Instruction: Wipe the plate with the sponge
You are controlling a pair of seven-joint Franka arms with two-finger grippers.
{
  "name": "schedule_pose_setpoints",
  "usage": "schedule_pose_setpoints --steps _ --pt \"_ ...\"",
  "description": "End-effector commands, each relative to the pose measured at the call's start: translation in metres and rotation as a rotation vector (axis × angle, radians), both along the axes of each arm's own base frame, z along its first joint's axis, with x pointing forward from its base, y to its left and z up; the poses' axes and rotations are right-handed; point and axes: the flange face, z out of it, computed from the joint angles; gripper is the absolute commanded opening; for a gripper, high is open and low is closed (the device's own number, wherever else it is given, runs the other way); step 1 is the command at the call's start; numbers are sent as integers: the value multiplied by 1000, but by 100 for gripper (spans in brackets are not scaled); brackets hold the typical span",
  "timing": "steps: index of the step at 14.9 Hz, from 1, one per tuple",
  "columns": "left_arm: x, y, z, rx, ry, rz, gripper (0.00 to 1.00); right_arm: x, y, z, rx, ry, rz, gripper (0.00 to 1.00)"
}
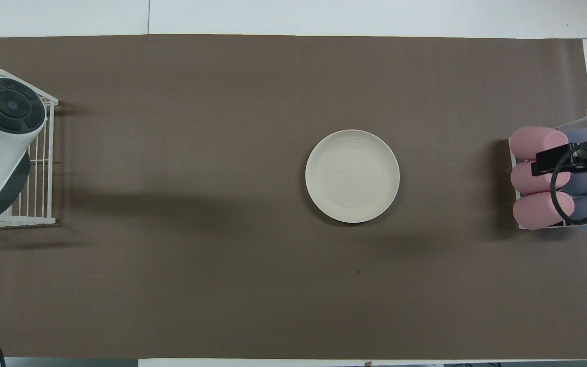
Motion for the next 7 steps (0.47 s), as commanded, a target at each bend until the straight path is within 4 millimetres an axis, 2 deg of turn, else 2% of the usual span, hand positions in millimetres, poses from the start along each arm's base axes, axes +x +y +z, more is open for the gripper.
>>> schedule_pose_setpoints --steps 1,2,7 --pt "-8 3 -25 -3 -59 18 0 -2 0 1 -13 3 -14 100" --pt "-10 2 -32 -14 -71 19 0 -2 0 1 -13 3 -14 100" --pt "-14 -3 -39 -39 -202 113 0 -2 0 1 -16 2 -1 100"
